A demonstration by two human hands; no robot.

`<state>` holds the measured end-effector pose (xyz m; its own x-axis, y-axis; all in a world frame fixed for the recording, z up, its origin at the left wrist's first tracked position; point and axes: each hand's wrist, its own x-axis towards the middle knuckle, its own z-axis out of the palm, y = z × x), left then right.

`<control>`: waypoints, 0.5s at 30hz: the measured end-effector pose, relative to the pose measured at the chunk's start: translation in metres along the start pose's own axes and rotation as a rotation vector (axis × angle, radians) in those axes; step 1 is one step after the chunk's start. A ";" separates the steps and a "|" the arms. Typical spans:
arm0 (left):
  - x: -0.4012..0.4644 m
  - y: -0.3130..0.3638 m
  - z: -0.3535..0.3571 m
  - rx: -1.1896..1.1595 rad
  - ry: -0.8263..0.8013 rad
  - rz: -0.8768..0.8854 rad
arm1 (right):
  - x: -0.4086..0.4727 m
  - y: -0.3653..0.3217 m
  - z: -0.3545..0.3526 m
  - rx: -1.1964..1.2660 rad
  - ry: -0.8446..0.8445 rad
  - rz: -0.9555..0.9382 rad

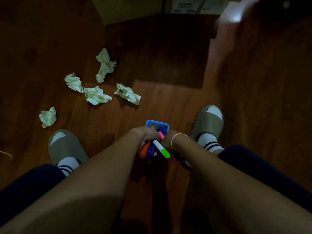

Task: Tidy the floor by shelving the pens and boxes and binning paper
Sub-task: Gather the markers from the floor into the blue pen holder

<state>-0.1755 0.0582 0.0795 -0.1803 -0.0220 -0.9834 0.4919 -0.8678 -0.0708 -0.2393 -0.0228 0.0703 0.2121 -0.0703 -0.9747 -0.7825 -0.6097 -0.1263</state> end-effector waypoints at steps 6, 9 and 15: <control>-0.002 -0.004 -0.004 -0.073 -0.006 0.007 | -0.006 -0.003 -0.007 -0.014 -0.022 -0.027; -0.004 -0.006 -0.003 -0.082 0.015 -0.009 | -0.006 0.003 -0.010 0.063 -0.034 -0.014; -0.007 -0.009 -0.004 -0.189 0.041 -0.033 | -0.007 0.007 -0.012 0.305 -0.023 0.005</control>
<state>-0.1759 0.0681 0.0862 -0.1661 0.0287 -0.9857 0.6383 -0.7588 -0.1296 -0.2394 -0.0363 0.0782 0.1967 -0.0526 -0.9791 -0.9241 -0.3437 -0.1672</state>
